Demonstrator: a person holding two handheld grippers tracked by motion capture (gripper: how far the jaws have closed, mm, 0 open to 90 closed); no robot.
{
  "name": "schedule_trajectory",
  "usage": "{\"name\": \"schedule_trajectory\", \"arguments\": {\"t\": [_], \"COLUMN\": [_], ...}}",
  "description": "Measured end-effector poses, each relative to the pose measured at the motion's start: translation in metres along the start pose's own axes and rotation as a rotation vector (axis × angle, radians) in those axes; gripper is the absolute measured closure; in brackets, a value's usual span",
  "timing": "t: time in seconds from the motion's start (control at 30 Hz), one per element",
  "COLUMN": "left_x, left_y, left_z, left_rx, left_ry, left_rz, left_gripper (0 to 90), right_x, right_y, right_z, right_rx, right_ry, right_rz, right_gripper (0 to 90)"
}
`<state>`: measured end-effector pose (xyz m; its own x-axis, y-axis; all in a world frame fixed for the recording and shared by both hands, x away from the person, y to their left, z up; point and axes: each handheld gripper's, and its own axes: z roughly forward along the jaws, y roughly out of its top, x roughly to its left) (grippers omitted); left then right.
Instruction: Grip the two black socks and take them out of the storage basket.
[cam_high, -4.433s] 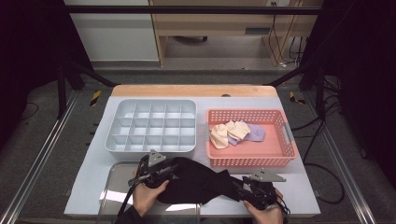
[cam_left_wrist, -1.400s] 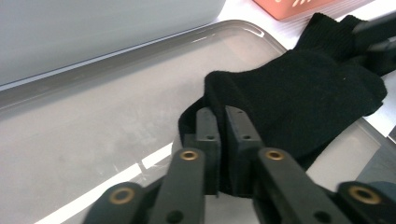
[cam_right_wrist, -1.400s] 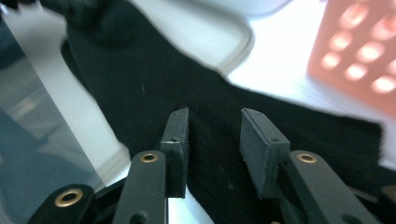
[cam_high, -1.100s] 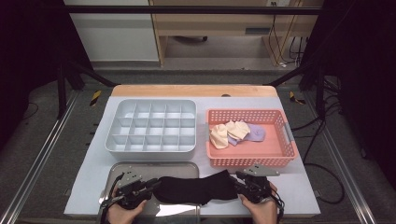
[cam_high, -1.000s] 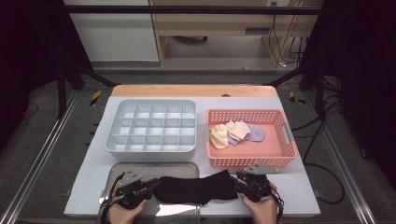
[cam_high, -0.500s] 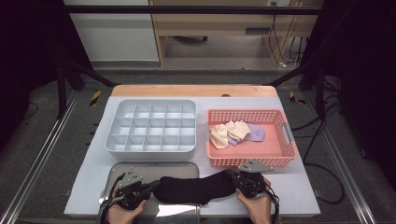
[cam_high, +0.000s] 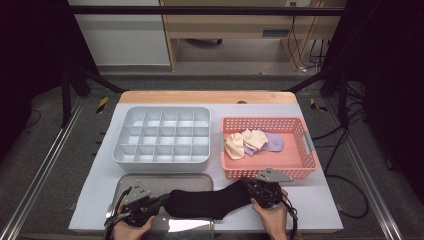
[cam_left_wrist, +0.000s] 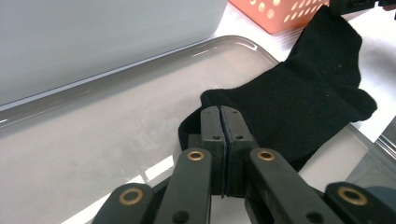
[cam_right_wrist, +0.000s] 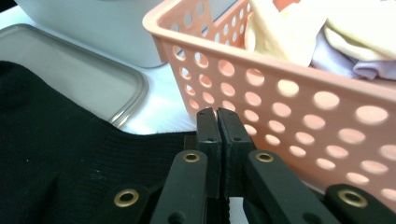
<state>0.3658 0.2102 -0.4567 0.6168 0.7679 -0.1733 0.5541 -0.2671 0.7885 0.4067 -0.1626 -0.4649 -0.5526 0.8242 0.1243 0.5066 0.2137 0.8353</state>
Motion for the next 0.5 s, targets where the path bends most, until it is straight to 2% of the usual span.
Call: {"name": "schedule_trajectory", "arguments": {"t": [0.17, 0.23, 0.27, 0.3, 0.4, 0.5], "left_x": [0.001, 0.002, 0.002, 0.004, 0.007, 0.01], "left_y": [-0.002, -0.002, -0.002, -0.002, 0.0, 0.004], "left_z": [0.003, 0.003, 0.003, 0.003, 0.001, 0.002], "left_rx": [0.013, 0.013, 0.013, 0.003, -0.023, -0.029], "left_ry": [0.018, 0.021, 0.021, 0.023, 0.024, 0.019], "left_rz": [0.01, 0.012, 0.012, 0.001, -0.018, -0.033], "left_gripper": [88.1, 87.5, 86.1, 82.5, 76.8, 74.2], "right_x": [0.001, 0.001, 0.001, 0.001, 0.001, 0.004], "right_y": [-0.004, -0.004, -0.004, -0.004, -0.002, 0.0], "right_z": [0.009, 0.01, 0.01, 0.008, 0.001, -0.009], "right_rx": [0.068, 0.076, 0.076, 0.062, 0.032, 0.008], "right_ry": [-0.03, -0.042, -0.042, -0.047, -0.04, -0.017], "right_rz": [-0.015, -0.022, -0.022, -0.023, -0.007, -0.001], "right_gripper": [87.3, 84.1, 84.1, 79.4, 74.5, 73.5]}}
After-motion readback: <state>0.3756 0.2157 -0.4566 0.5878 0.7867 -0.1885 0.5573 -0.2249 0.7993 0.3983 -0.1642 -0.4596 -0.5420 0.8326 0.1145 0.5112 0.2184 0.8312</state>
